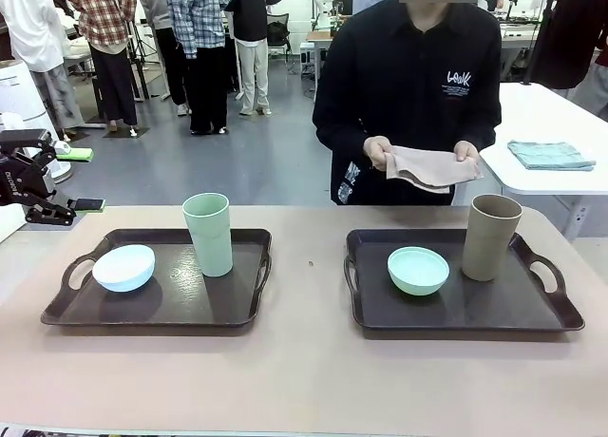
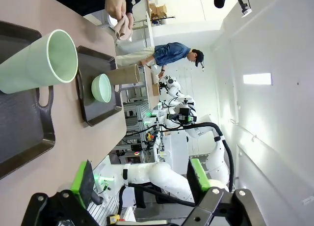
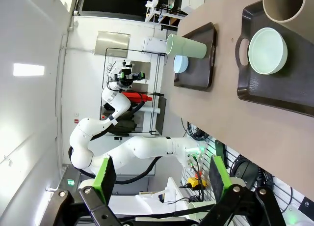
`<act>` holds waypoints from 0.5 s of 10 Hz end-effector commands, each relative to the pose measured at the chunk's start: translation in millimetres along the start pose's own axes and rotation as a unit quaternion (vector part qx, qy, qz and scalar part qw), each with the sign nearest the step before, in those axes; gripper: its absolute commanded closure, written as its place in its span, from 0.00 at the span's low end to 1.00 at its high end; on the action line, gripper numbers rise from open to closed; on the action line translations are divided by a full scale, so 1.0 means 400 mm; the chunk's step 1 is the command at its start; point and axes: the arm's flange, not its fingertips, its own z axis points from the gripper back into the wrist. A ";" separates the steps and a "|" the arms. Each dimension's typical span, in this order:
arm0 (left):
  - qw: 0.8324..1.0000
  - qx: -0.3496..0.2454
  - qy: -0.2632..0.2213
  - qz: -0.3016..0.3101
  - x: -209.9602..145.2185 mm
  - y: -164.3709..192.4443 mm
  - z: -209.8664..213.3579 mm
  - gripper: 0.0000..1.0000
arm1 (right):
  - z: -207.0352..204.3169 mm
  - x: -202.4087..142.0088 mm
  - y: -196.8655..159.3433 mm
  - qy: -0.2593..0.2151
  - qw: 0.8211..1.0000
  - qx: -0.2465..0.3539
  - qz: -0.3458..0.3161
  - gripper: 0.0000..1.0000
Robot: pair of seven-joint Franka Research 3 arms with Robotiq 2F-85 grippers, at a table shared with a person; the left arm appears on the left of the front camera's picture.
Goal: Set up a tray with a mat and arrange the tableware.
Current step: Pick up the Picnic Bowl and Reusable plastic cup from the Handle tray in front of the human's position and hold them in the air.
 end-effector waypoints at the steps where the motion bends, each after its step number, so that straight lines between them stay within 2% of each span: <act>1: 1.000 0.000 0.000 0.000 0.000 0.000 0.000 0.00 | 0.000 0.000 0.000 0.000 1.000 0.000 0.000 0.00; 2: 0.999 0.017 0.003 -0.043 0.016 -0.067 -0.017 0.00 | 0.031 0.050 0.031 0.002 0.987 -0.103 0.121 0.00; 3: 0.992 0.064 0.016 -0.106 0.032 -0.159 -0.065 0.00 | 0.063 0.130 0.073 -0.072 0.976 -0.147 0.143 0.00; 4: 0.978 0.136 0.038 -0.156 0.064 -0.248 -0.127 0.00 | 0.082 0.214 0.106 -0.094 0.960 -0.197 0.175 0.00; 5: 0.958 0.204 0.064 -0.192 0.081 -0.317 -0.184 0.00 | 0.089 0.270 0.117 -0.068 0.936 -0.259 0.227 0.00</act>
